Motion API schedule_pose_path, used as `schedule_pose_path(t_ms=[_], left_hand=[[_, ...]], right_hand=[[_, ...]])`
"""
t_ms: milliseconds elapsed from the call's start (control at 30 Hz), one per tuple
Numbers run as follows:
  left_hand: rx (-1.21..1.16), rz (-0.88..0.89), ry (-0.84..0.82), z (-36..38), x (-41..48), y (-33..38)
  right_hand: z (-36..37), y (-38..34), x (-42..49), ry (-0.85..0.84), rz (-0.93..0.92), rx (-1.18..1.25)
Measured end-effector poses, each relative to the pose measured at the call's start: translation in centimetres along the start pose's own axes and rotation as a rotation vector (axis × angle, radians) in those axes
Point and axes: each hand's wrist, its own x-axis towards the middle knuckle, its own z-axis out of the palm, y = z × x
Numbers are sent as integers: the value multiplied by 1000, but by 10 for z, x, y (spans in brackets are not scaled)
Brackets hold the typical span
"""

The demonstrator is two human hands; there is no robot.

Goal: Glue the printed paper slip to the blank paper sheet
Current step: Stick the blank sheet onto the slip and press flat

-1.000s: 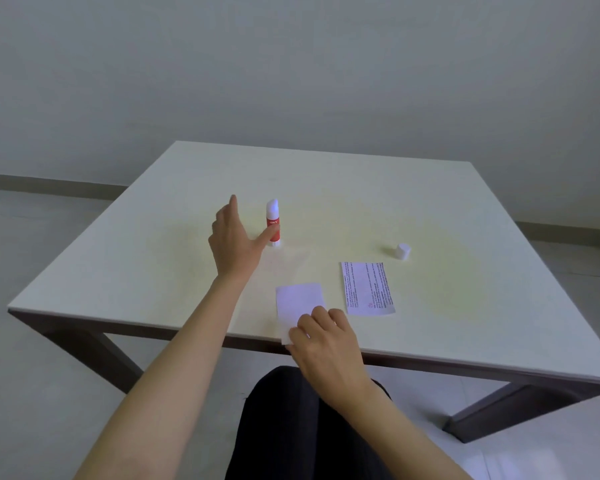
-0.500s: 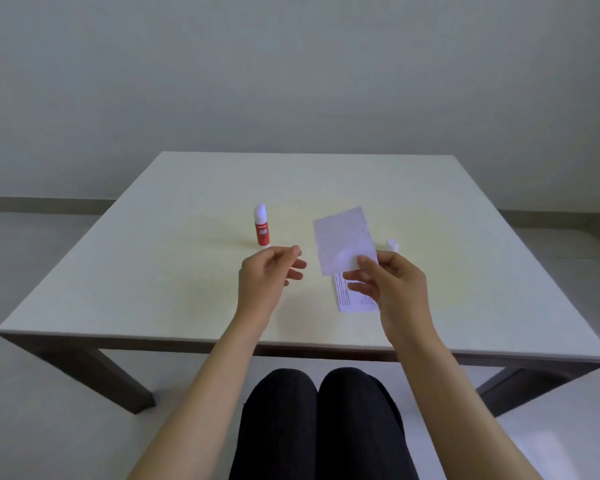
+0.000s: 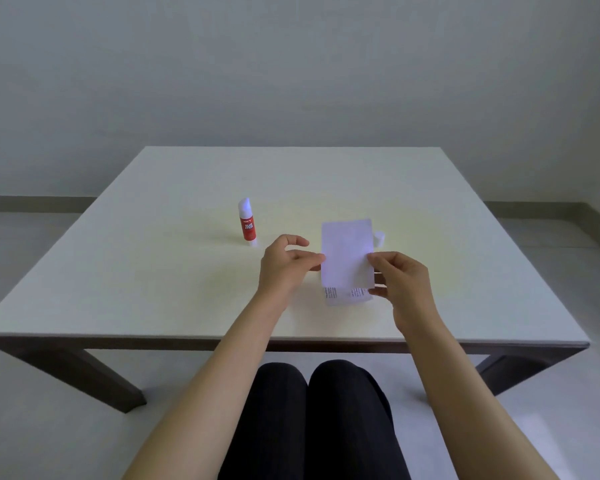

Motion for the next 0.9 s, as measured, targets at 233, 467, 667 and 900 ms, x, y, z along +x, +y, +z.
schedule_pose_path(t_ms=[233, 467, 667, 900], left_hand=[[296, 60, 6, 10, 6, -18], [287, 0, 13, 11, 12, -27], [286, -13, 7, 11, 14, -28], [308, -17, 22, 12, 16, -27]], right_hand=[[-10, 7, 28, -3, 12, -421], [-12, 18, 35, -19, 20, -497], [-12, 20, 39, -29, 18, -526], [-11, 20, 41, -36, 20, -570]])
